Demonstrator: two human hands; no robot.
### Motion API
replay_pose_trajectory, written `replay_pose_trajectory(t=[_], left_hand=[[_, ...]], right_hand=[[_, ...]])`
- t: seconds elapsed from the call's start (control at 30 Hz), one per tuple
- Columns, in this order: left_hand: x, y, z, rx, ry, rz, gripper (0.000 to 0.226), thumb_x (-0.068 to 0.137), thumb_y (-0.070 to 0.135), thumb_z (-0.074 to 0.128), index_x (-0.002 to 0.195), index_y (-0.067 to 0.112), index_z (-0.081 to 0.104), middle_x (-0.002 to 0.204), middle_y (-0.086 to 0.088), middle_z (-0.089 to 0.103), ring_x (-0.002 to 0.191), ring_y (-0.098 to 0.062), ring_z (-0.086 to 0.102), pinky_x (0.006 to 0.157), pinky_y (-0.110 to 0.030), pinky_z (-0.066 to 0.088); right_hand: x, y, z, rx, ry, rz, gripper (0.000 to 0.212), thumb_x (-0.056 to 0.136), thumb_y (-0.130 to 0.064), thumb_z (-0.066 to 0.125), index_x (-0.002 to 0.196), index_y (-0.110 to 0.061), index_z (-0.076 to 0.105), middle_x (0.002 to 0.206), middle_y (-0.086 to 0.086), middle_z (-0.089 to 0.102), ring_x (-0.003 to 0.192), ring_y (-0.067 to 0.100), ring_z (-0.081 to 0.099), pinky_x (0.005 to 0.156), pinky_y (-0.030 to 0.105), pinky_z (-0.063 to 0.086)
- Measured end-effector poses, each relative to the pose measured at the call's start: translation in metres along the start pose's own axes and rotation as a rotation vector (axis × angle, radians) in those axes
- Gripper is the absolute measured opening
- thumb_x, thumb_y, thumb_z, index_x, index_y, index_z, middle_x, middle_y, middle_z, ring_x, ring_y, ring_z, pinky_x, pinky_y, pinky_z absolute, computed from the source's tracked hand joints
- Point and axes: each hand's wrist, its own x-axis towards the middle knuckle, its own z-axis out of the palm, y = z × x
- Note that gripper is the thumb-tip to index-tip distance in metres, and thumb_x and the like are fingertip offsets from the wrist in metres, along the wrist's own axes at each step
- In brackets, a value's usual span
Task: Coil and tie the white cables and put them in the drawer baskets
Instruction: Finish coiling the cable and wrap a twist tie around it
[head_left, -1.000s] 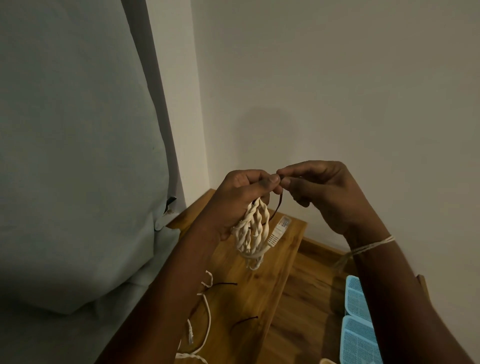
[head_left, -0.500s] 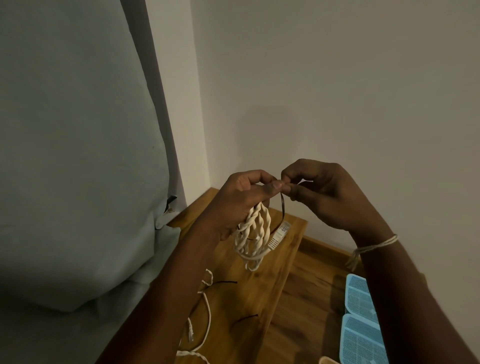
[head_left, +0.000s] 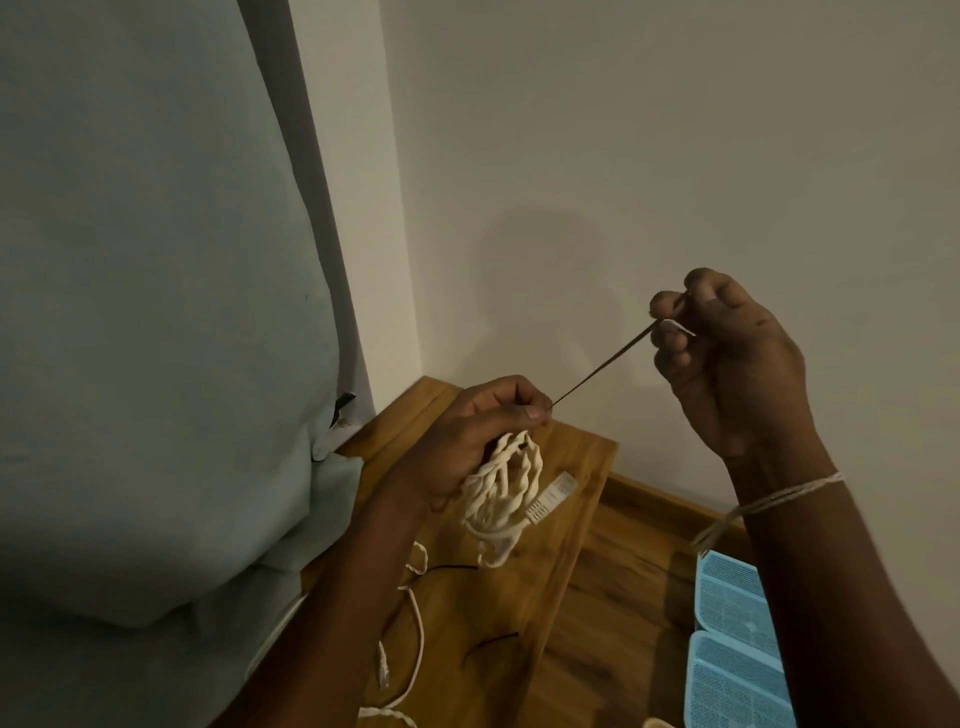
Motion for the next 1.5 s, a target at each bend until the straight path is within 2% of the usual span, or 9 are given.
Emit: replay_pose_trajectory(t=[0.2,0.53,0.67,0.73,0.83,0.97,1.1,1.23,1.5], left_hand=[[-0.004,-0.005,-0.002,-0.043,-0.07,-0.042,0.015,0.093,0.008,0.046,0.08,0.01,0.053,0.061,-0.002,0.053,0.05,-0.011,0.049,0.05,-0.02,0.043],[-0.001,-0.012,-0.001,0.257,0.02,0.075,0.011,0.091,-0.001,0.059,0.083,0.007,0.061,0.062,0.003,0.057,0.056,-0.009,0.053,0.054,-0.021,0.045],[-0.002,-0.017,-0.004,0.319,0.101,0.115,0.008,0.086,0.006,0.063,0.079,0.007,0.059,0.063,0.006,0.058,0.057,-0.006,0.055,0.054,-0.019,0.045],[0.0,-0.018,-0.003,0.39,0.129,0.13,0.01,0.086,0.005,0.065,0.079,0.004,0.058,0.064,0.006,0.058,0.059,-0.004,0.055,0.056,-0.018,0.045],[0.003,-0.02,0.001,0.466,0.136,0.122,0.007,0.087,0.0,0.064,0.082,0.001,0.06,0.068,0.003,0.06,0.065,-0.005,0.059,0.061,-0.019,0.048],[0.002,-0.019,0.005,0.495,0.102,0.153,0.026,0.084,-0.002,0.059,0.088,0.022,0.066,0.074,0.015,0.067,0.072,0.0,0.062,0.064,-0.015,0.048],[0.001,-0.018,0.004,0.507,0.123,0.184,0.004,0.085,0.01,0.063,0.087,0.008,0.066,0.075,-0.001,0.066,0.072,-0.01,0.064,0.064,-0.023,0.052],[-0.001,-0.016,0.006,0.499,0.152,0.196,0.008,0.084,0.006,0.064,0.076,0.008,0.061,0.064,0.01,0.059,0.061,-0.004,0.056,0.058,-0.018,0.045],[-0.006,-0.013,0.013,0.519,0.167,0.253,0.005,0.077,0.019,0.065,0.079,0.023,0.068,0.07,0.013,0.067,0.064,-0.003,0.063,0.058,-0.017,0.05]], right_hand=[[0.005,-0.01,-0.006,0.021,0.058,-0.107,0.025,0.104,-0.007,0.033,0.086,-0.015,0.049,0.071,0.002,0.055,0.055,0.011,0.042,0.053,0.02,0.037],[0.002,-0.008,-0.026,-0.119,0.139,-0.09,0.027,0.104,-0.003,0.036,0.087,-0.014,0.054,0.071,0.004,0.058,0.054,0.012,0.044,0.053,0.02,0.039],[-0.007,-0.007,-0.03,-0.729,0.302,-0.106,0.012,0.097,-0.006,0.055,0.108,-0.01,0.06,0.1,0.005,0.071,0.069,0.016,0.064,0.067,0.037,0.055],[-0.02,-0.001,-0.017,-1.243,0.392,-0.333,0.043,0.089,-0.009,0.065,0.131,-0.01,0.051,0.132,0.009,0.054,0.095,0.02,0.064,0.081,0.039,0.057],[-0.037,0.011,0.013,-1.44,0.023,-0.642,0.048,0.088,-0.012,0.065,0.134,-0.01,0.053,0.139,0.01,0.051,0.125,0.025,0.052,0.105,0.043,0.045],[-0.038,0.028,0.014,-1.362,-0.573,-0.217,0.031,0.099,-0.043,0.047,0.116,-0.029,0.07,0.122,-0.017,0.068,0.114,-0.003,0.061,0.121,0.05,0.023],[-0.029,0.035,0.008,-1.276,-0.594,-0.194,0.019,0.098,-0.022,0.059,0.116,-0.022,0.067,0.111,-0.009,0.066,0.096,0.003,0.065,0.089,0.026,0.055],[-0.024,0.045,0.006,-1.307,-0.547,-0.149,0.013,0.098,-0.014,0.058,0.109,-0.017,0.063,0.094,-0.003,0.063,0.07,0.008,0.059,0.059,0.018,0.046],[-0.02,0.05,0.007,-1.413,-0.518,-0.261,0.036,0.088,-0.04,0.04,0.068,-0.015,0.058,0.055,0.002,0.05,0.048,0.019,0.047,0.05,0.039,0.041]])
